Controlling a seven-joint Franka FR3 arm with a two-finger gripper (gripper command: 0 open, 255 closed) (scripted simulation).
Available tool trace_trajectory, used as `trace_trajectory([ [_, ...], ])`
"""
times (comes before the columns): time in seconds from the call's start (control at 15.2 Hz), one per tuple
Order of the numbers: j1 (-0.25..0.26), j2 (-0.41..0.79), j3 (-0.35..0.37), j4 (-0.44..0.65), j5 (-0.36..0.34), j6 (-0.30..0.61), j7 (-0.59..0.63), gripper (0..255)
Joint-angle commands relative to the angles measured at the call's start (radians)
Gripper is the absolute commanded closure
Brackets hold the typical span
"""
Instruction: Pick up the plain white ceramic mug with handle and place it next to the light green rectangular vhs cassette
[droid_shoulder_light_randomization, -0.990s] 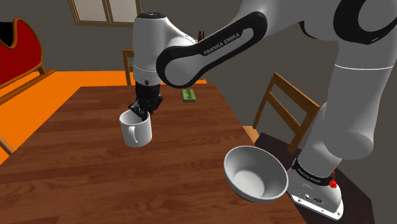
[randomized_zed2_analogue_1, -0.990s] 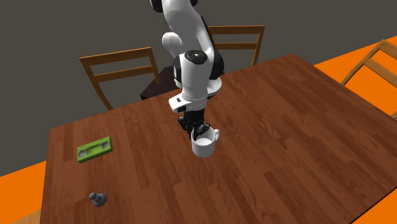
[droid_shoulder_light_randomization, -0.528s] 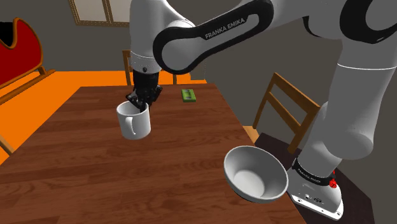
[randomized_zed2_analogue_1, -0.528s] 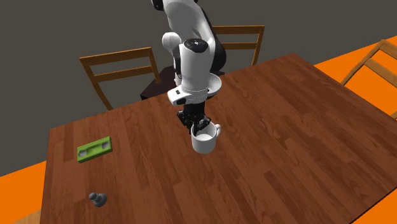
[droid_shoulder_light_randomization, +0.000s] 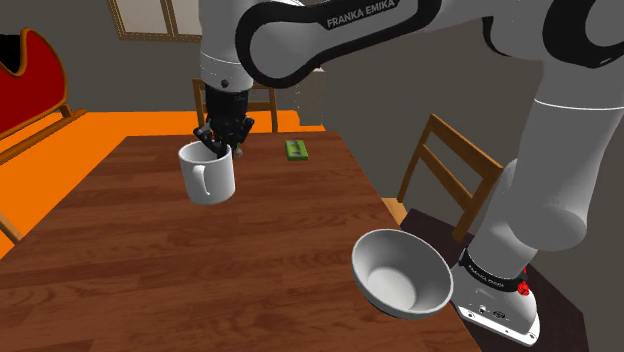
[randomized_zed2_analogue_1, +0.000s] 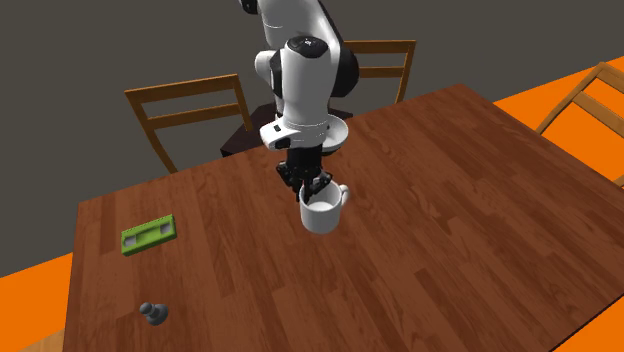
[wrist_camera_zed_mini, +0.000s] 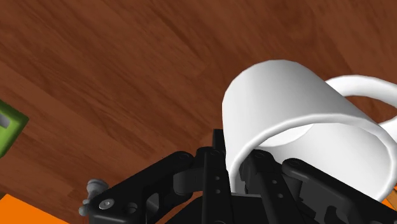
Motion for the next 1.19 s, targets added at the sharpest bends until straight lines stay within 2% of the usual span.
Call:
trace_trajectory([
  [0.0, 0.001, -0.002, 0.001, 0.026, 0.003, -0.027, -0.003, 255],
  [0.07, 0.001, -0.003, 0.001, 0.035, 0.004, -0.037, -0.004, 255],
  [0.59, -0.109, -0.007, -0.066, 0.033, 0.056, -0.021, -0.199, 255],
  [1.12, -0.208, 0.05, -0.13, 0.112, 0.087, -0.037, -0.378, 255],
])
